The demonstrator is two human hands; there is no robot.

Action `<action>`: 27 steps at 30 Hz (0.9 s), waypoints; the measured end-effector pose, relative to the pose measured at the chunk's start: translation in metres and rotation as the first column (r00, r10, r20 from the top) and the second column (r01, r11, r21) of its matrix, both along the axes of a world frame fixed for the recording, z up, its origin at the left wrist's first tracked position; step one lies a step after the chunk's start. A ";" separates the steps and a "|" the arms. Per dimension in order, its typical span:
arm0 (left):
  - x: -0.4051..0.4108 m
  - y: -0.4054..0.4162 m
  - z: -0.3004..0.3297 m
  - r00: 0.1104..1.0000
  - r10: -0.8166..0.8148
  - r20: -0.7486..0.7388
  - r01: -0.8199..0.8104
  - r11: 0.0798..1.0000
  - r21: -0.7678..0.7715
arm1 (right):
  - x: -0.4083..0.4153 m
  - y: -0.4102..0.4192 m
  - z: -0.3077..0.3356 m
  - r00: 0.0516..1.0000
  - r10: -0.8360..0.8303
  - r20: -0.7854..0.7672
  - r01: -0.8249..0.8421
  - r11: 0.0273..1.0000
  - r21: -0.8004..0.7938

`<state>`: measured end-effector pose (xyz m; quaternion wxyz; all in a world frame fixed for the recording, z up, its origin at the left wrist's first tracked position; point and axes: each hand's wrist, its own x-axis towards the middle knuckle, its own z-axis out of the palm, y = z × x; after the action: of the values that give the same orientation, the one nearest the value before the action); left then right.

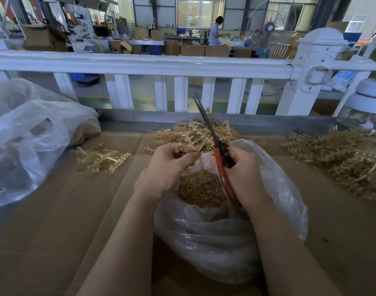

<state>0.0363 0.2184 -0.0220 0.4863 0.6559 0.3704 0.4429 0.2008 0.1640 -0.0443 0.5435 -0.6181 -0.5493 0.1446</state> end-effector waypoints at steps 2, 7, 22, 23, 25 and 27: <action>0.001 -0.002 0.001 0.999 -0.034 -0.013 0.034 0.999 0.006 | -0.001 0.001 0.000 1.000 0.011 -0.023 -0.011 1.000 -0.017; 0.004 -0.004 0.002 0.997 -0.070 -0.019 0.070 0.997 0.020 | -0.001 0.003 -0.001 0.998 0.032 -0.062 -0.033 0.999 -0.018; 0.011 -0.001 -0.007 0.990 -0.046 -0.136 0.060 0.993 0.100 | -0.001 0.006 -0.004 0.997 0.063 -0.040 -0.065 0.997 -0.041; 0.011 0.000 -0.009 0.987 -0.037 -0.155 0.054 0.993 0.106 | -0.002 0.005 -0.004 0.997 0.062 -0.039 -0.064 0.997 -0.044; 0.010 0.002 -0.010 0.990 0.008 -0.142 0.004 0.997 0.081 | -0.003 0.003 -0.002 0.998 0.056 -0.035 -0.057 0.998 -0.030; 0.009 0.006 -0.012 0.988 0.108 -0.106 -0.104 0.994 0.044 | -0.004 0.001 -0.001 0.998 0.049 -0.029 -0.049 0.999 -0.002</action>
<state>0.0449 0.2246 -0.0337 0.4286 0.6674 0.4222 0.4389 0.1965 0.1648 -0.0449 0.5468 -0.6032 -0.5559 0.1677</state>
